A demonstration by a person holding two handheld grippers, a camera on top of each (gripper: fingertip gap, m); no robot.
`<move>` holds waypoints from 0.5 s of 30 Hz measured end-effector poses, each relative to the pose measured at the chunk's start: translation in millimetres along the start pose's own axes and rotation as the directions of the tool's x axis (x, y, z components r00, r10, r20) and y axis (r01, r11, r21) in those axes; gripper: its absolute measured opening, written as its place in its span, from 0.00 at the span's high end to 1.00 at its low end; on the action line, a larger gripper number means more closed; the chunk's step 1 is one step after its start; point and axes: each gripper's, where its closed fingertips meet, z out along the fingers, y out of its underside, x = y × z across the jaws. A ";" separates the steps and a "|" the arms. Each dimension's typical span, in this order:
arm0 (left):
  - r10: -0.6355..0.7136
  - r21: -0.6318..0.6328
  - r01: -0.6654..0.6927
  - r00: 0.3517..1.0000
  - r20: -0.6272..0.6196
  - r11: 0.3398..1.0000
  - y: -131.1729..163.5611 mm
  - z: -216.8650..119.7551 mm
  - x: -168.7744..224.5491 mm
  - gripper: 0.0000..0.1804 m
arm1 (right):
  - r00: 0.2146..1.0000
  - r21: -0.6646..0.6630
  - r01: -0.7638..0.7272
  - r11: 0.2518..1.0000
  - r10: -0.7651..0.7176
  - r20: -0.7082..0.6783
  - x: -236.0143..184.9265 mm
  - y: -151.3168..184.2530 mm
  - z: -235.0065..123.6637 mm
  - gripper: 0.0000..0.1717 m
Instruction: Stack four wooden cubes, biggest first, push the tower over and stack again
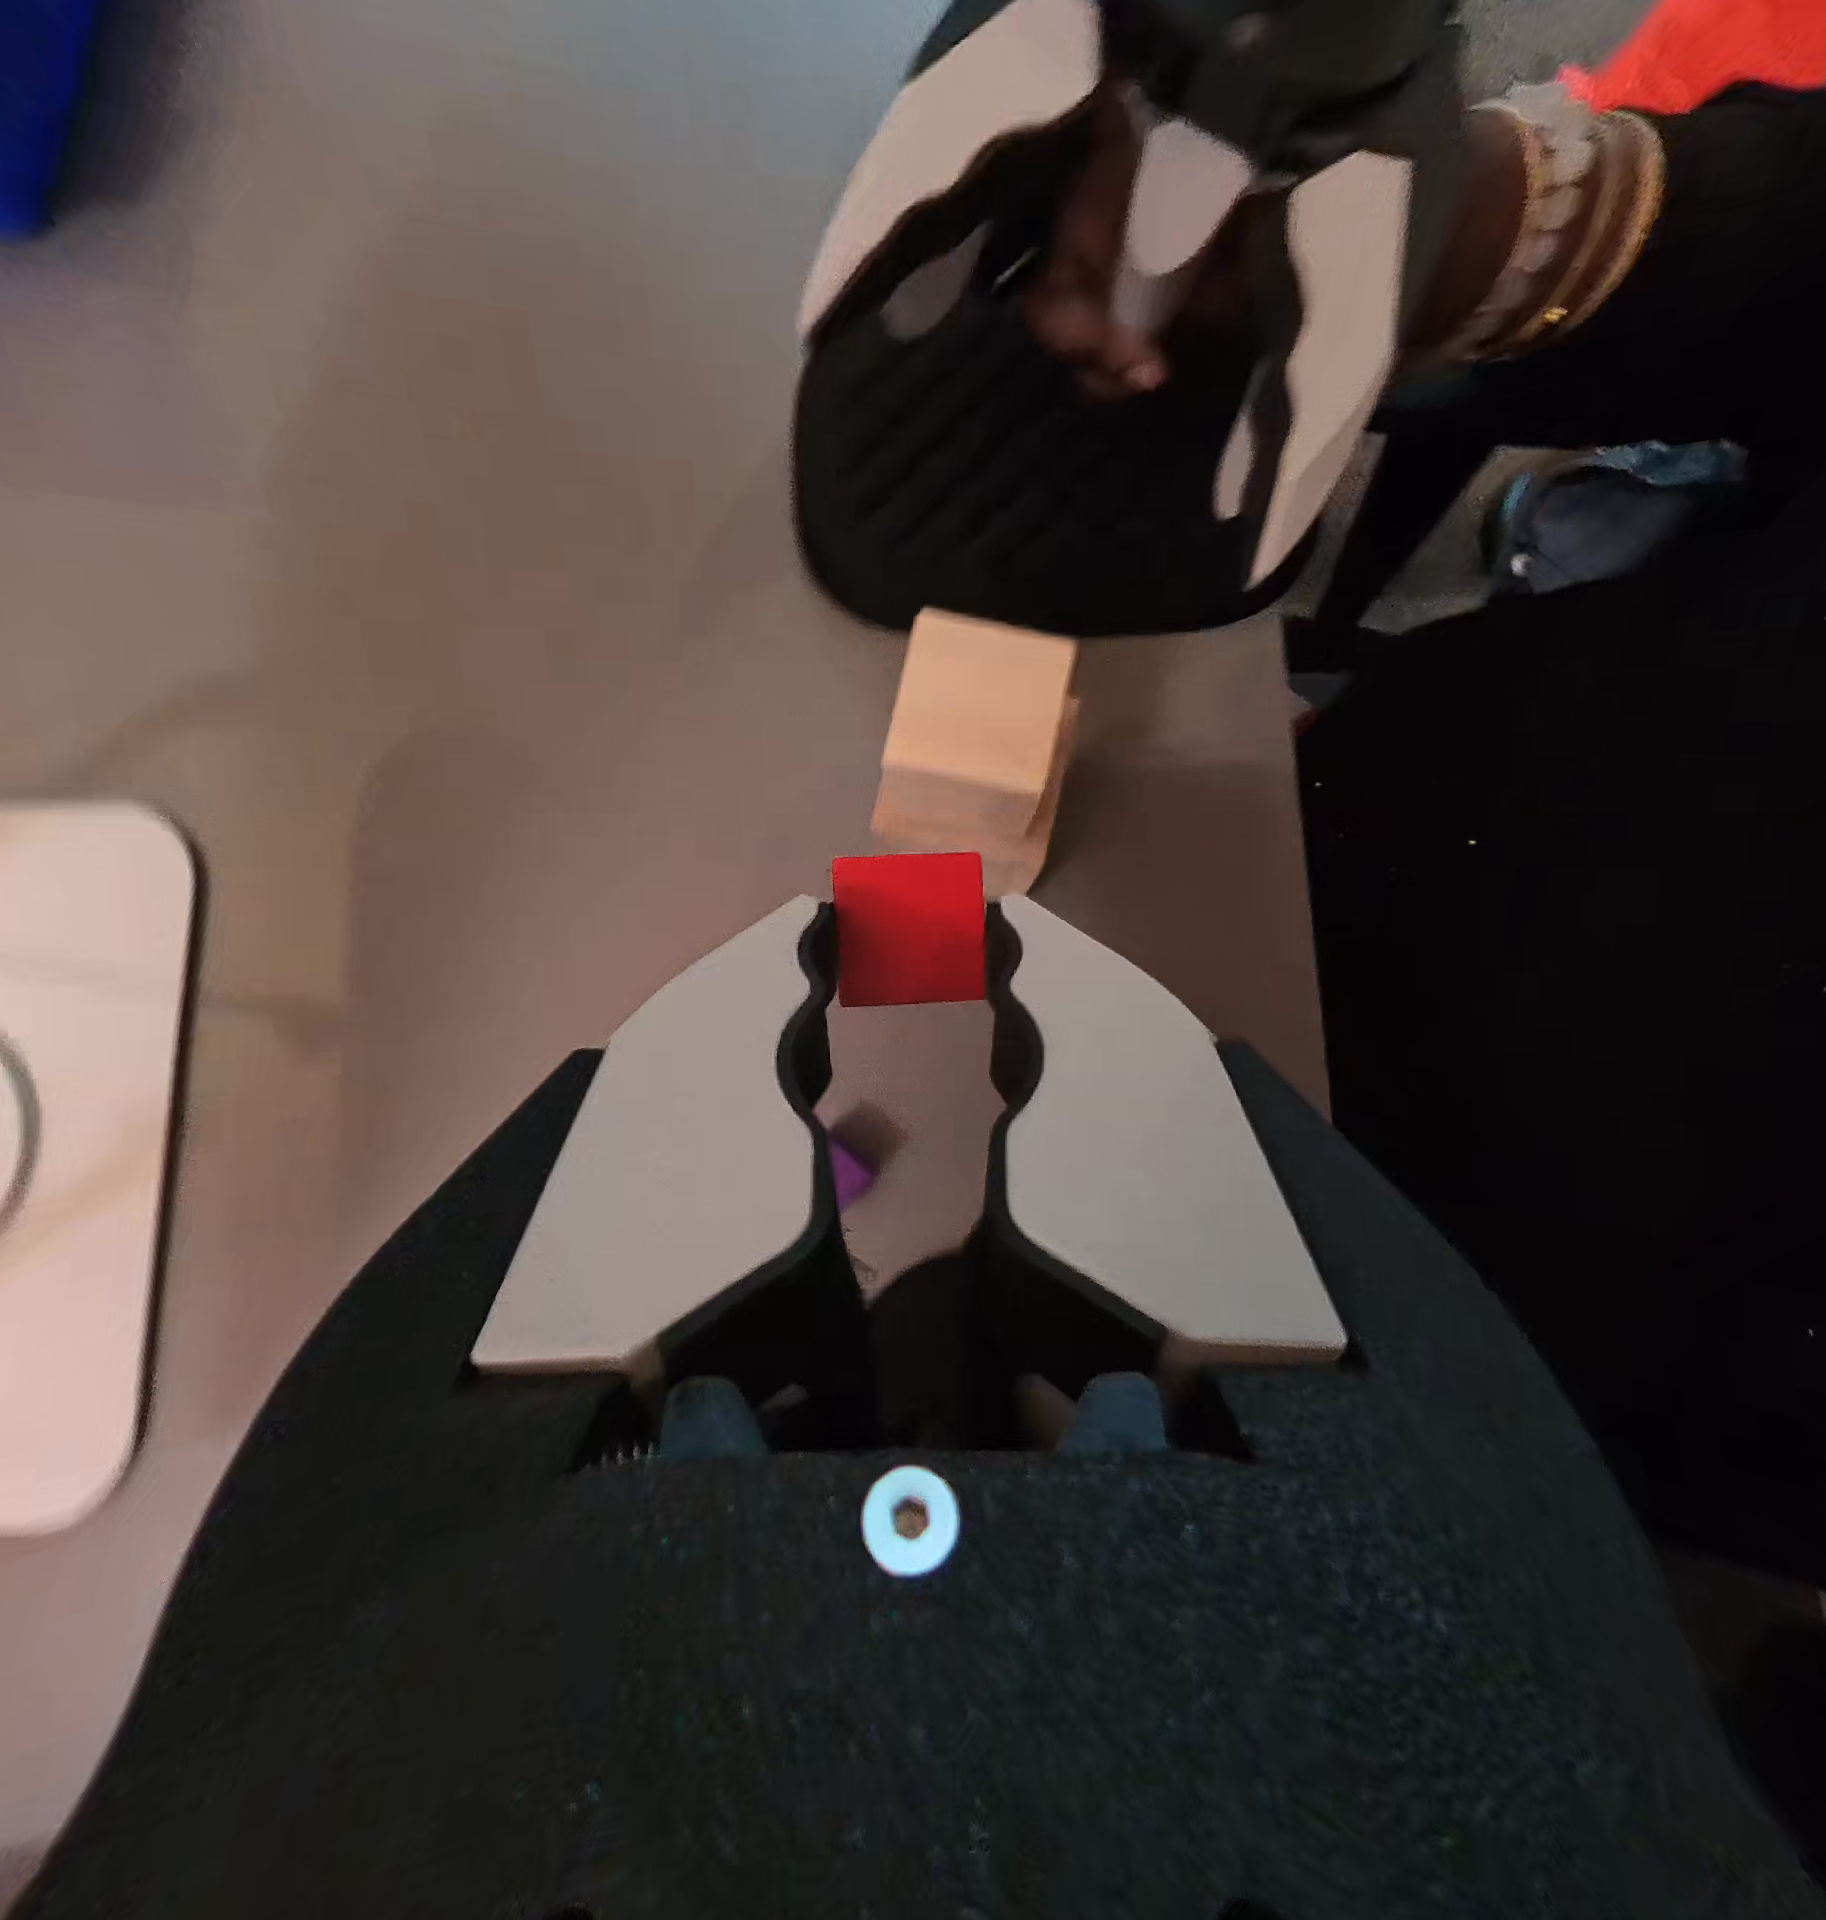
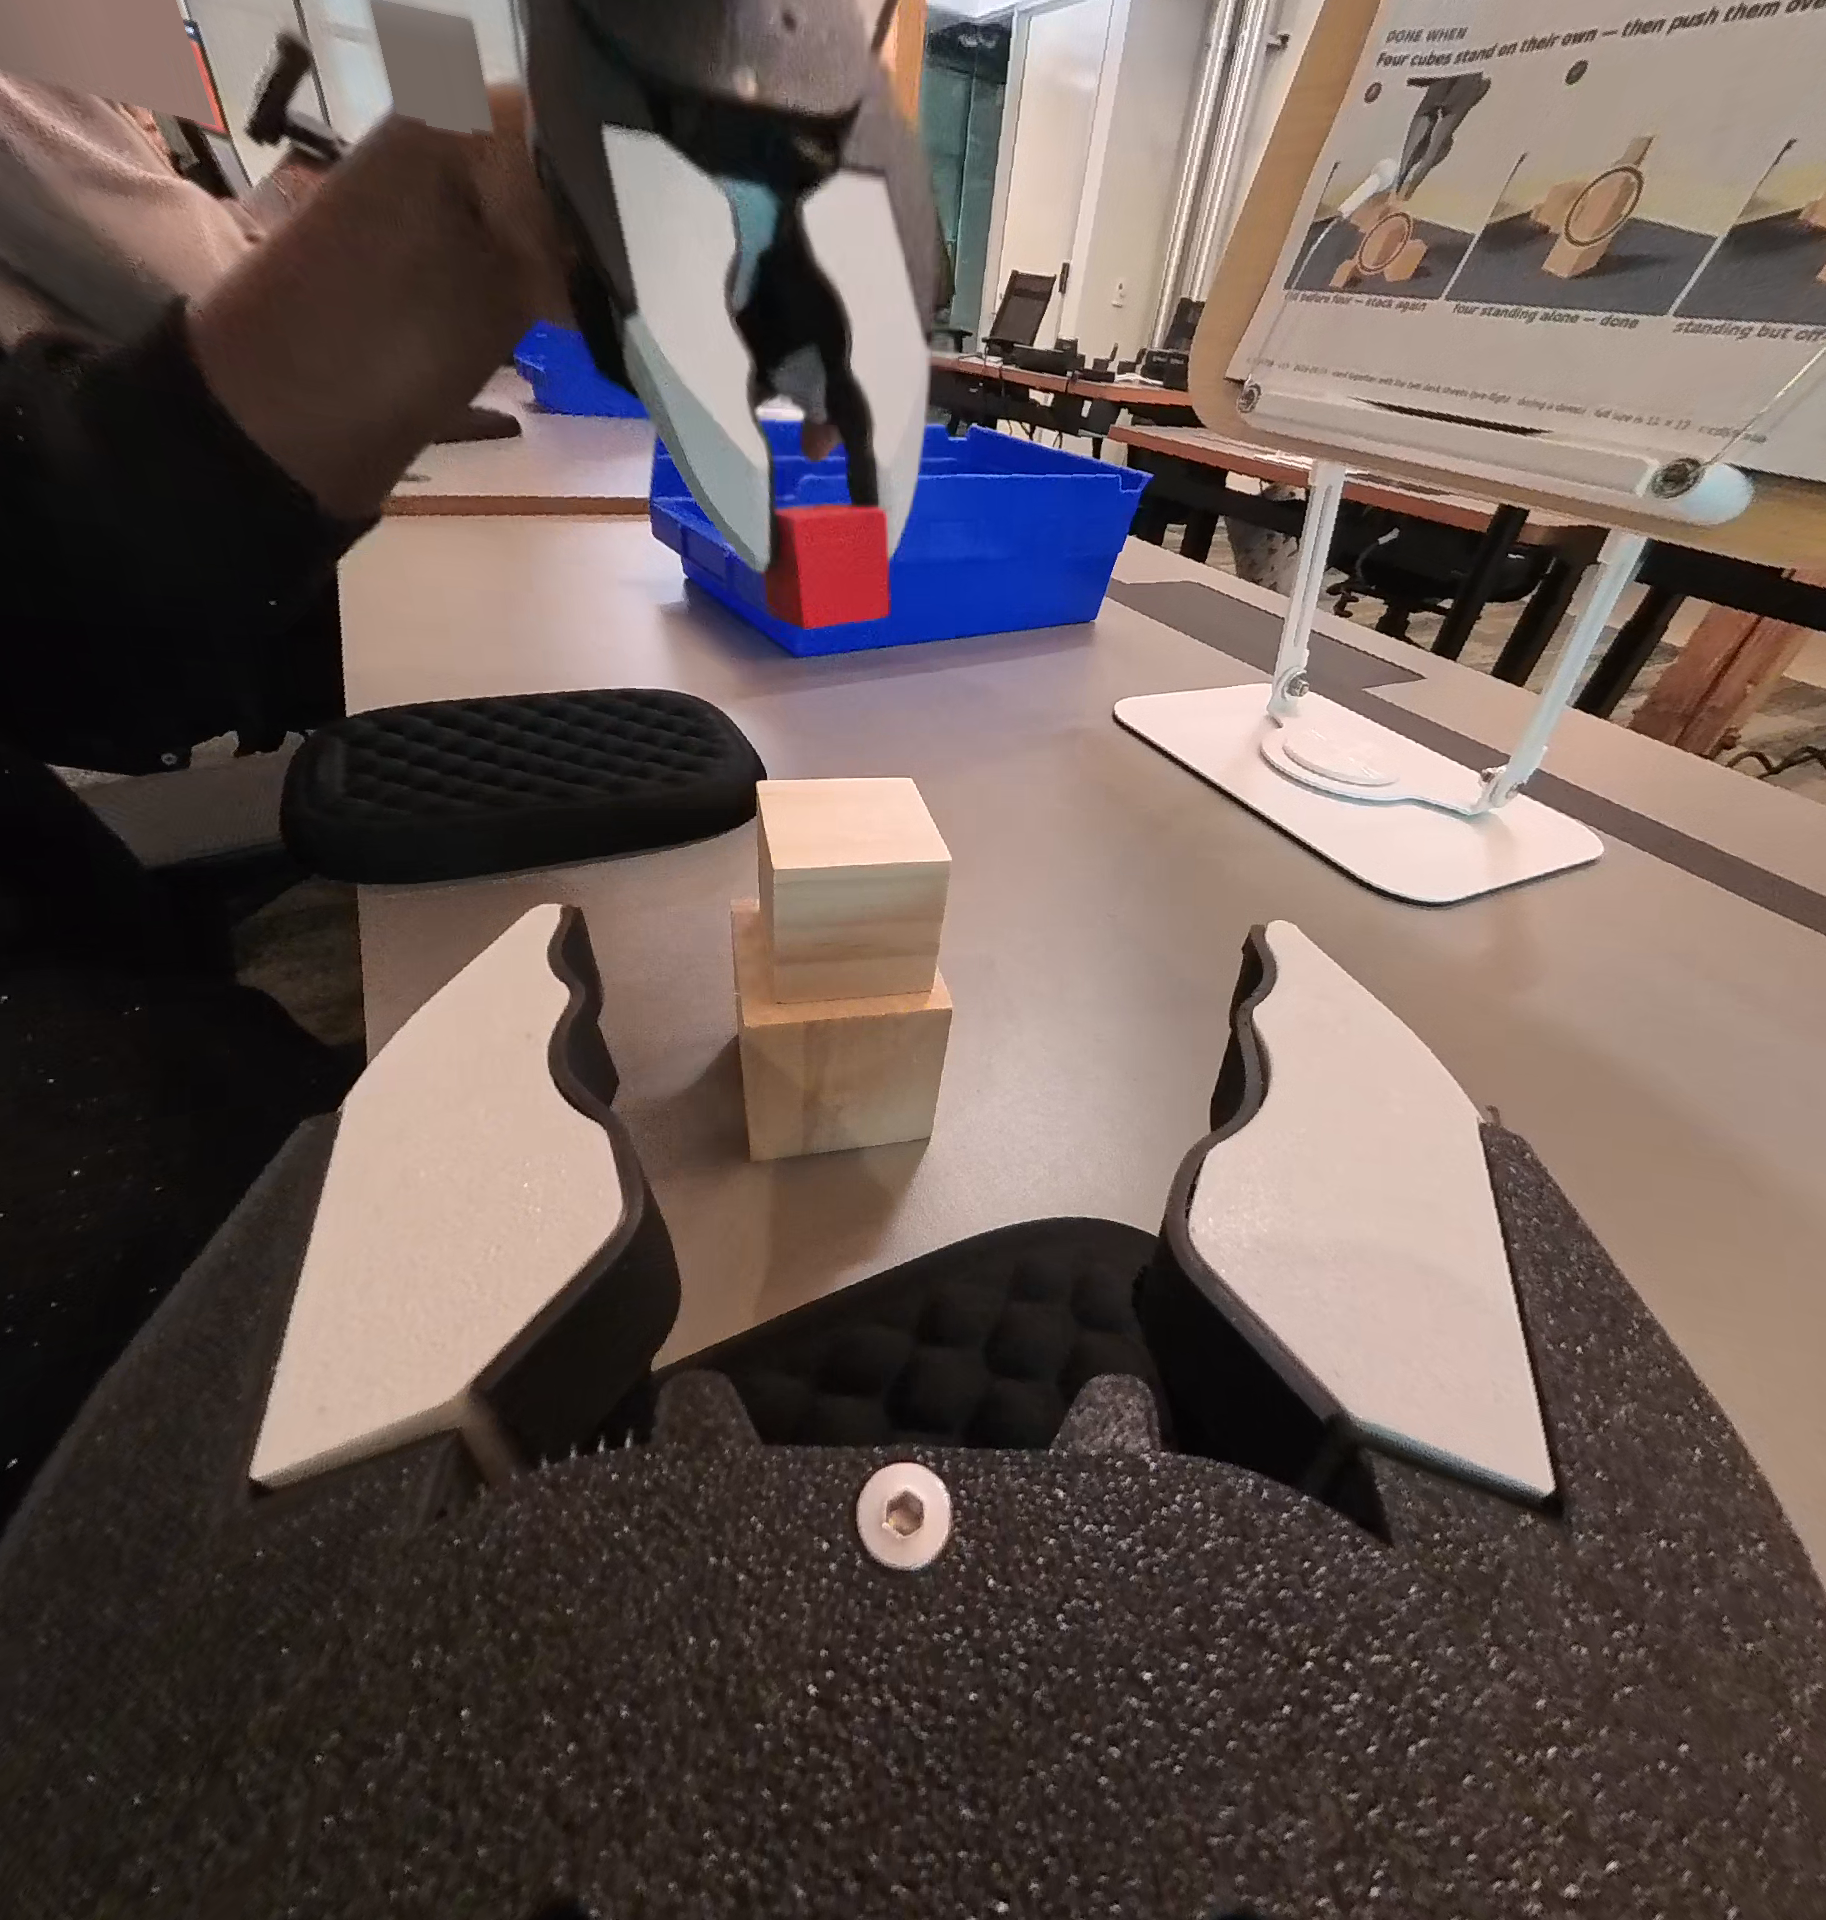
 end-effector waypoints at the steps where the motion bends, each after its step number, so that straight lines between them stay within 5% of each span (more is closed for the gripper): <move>1: 0.044 -0.011 -0.045 0.999 -0.021 0.999 -10.1 3.8 3.9 0.85 | 1.000 0.000 0.000 1.000 0.000 0.001 -0.2 0.1 -0.1 0.34; 7: 0.155 -0.111 -0.169 0.980 -0.128 0.979 -36.1 31.8 15.9 0.85 | 1.000 0.006 0.002 1.000 -0.003 0.008 -1.2 -0.6 -0.6 0.34; 15: 0.174 -0.155 -0.203 0.967 -0.186 0.967 -33.1 54.6 20.0 0.85 | 1.000 0.011 0.008 1.000 -0.008 0.013 -2.5 -1.0 -1.0 0.34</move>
